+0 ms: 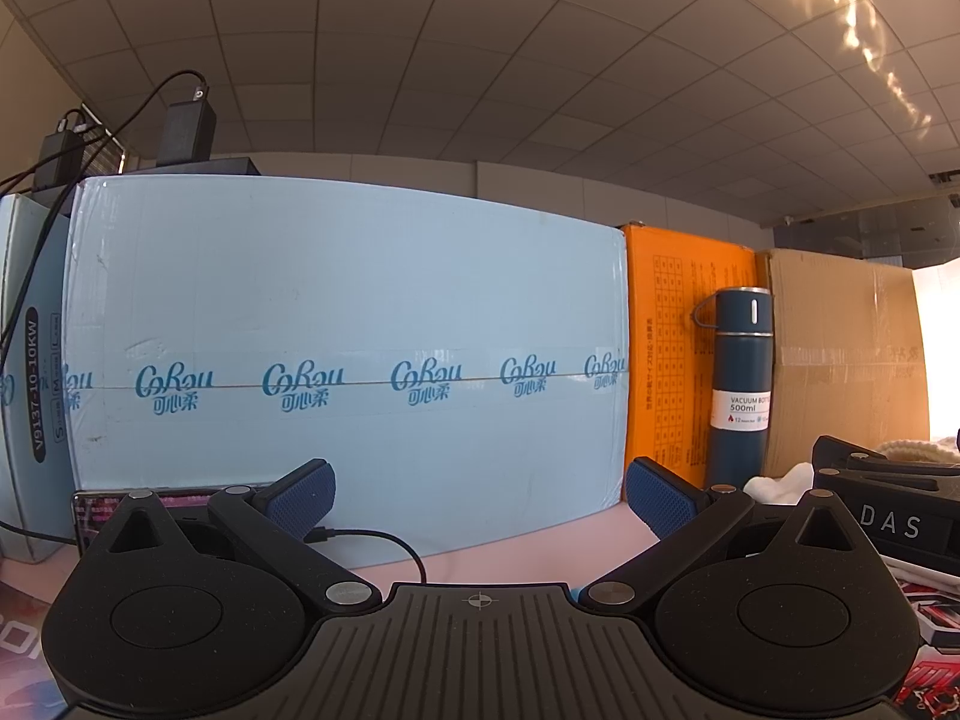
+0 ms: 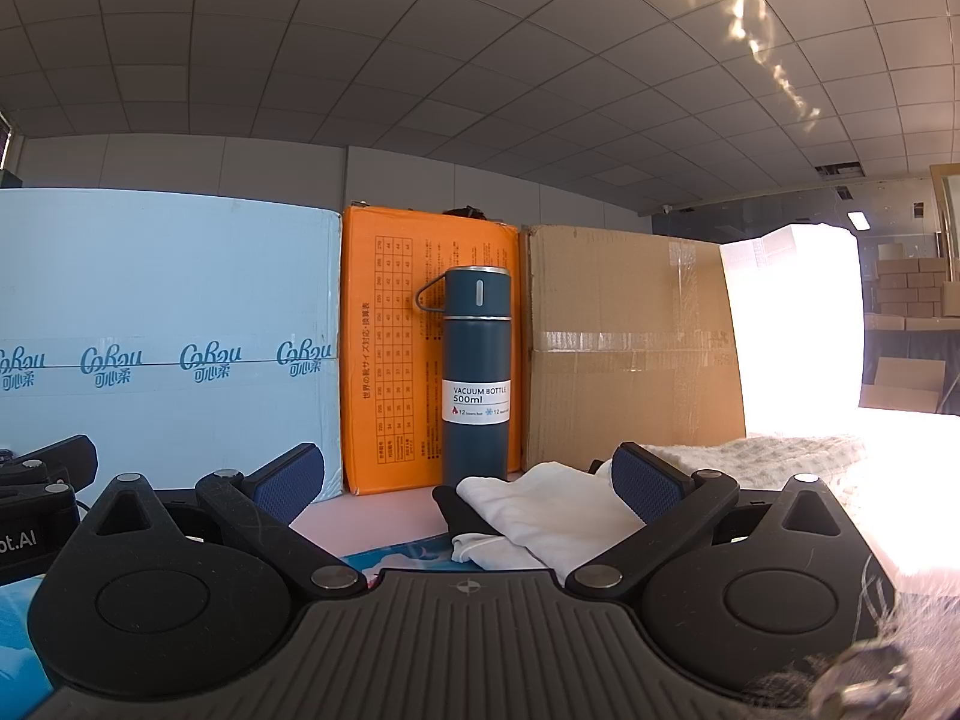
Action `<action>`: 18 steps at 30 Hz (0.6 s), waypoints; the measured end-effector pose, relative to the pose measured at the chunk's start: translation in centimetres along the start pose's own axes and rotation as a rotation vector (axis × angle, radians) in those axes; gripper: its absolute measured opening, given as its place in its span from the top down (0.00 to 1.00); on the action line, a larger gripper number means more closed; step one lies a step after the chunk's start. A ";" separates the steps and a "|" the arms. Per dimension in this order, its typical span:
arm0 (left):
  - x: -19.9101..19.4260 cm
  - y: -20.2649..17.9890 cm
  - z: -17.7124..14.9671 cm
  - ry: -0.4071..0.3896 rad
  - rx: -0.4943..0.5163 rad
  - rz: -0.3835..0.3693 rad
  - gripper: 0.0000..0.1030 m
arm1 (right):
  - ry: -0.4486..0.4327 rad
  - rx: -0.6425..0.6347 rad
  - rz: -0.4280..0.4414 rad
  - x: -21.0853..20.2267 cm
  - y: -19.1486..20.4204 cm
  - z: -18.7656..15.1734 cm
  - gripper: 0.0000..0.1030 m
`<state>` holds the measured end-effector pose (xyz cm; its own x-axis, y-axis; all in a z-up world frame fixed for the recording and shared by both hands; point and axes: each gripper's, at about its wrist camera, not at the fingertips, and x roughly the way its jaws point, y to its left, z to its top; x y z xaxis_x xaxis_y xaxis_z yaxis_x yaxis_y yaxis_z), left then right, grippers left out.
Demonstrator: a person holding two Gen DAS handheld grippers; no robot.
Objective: Fold clothes
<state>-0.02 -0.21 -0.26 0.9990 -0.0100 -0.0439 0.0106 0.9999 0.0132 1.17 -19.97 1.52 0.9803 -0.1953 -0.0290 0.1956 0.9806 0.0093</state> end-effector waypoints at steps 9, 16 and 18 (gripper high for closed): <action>0.1 -0.1 0.0 -0.002 0.003 0.000 0.00 | 0.002 0.006 -0.001 0.0 -0.1 0.0 0.00; 0.0 -0.2 0.1 -0.003 0.010 -0.005 0.00 | 0.001 -0.001 -0.004 0.0 0.1 0.0 0.00; 0.0 -0.1 0.1 -0.001 0.007 -0.008 0.00 | 0.001 0.001 -0.010 0.0 0.1 0.0 0.00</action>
<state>-0.05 -0.31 -0.19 0.9989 -0.0176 -0.0429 0.0184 0.9996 0.0198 1.14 -19.89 1.48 0.9784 -0.2046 -0.0305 0.2050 0.9787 0.0104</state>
